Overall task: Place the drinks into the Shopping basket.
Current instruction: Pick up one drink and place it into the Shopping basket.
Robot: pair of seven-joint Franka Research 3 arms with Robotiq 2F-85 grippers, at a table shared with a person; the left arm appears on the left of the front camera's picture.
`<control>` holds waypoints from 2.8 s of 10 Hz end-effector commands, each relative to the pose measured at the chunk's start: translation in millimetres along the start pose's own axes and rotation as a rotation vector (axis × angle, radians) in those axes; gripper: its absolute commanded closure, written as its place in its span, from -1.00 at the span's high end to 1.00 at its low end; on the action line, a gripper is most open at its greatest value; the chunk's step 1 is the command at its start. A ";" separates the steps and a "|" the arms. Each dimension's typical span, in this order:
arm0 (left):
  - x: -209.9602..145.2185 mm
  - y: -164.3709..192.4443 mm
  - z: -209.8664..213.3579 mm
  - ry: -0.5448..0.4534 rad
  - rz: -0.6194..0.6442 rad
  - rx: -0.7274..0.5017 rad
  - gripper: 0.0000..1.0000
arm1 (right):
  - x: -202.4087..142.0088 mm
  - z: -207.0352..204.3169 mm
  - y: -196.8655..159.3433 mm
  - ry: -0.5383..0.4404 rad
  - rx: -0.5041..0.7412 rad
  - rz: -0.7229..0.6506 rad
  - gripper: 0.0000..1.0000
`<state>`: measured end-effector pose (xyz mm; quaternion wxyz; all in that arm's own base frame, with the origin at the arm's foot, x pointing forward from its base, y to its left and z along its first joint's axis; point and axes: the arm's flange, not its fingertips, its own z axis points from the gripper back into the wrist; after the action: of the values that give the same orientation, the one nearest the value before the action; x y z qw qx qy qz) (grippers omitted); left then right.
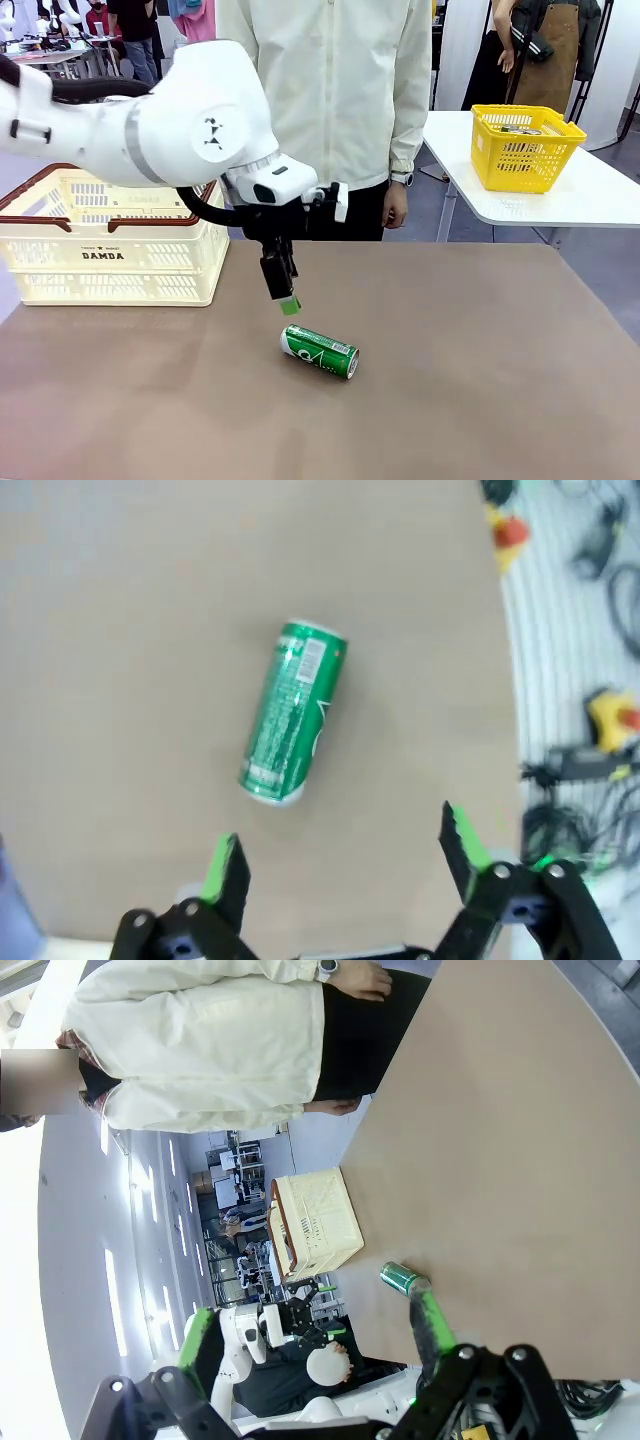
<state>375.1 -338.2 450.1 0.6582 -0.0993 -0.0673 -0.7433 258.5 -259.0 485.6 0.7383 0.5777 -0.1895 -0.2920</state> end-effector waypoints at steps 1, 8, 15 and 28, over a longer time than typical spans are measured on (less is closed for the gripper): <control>-1.5 -7.5 -6.5 -0.012 -0.503 0.101 1.00 | 0.5 2.2 0.6 0.006 0.004 0.026 1.00; 22.3 -3.6 -17.6 0.040 -0.417 0.136 1.00 | 0.5 2.2 0.6 0.006 0.004 0.026 1.00; 9.8 11.5 -125.6 0.072 -0.364 0.088 1.00 | 0.5 2.2 0.6 0.006 0.004 0.026 1.00; 8.7 21.1 -165.1 0.043 -0.365 0.003 -1.00 | 0.5 2.2 0.6 0.006 0.004 0.026 1.00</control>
<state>389.2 -391.1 294.9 0.5112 -0.0665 -0.0782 -0.8533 258.5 -259.2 485.3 0.7383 0.5777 -0.1891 -0.2923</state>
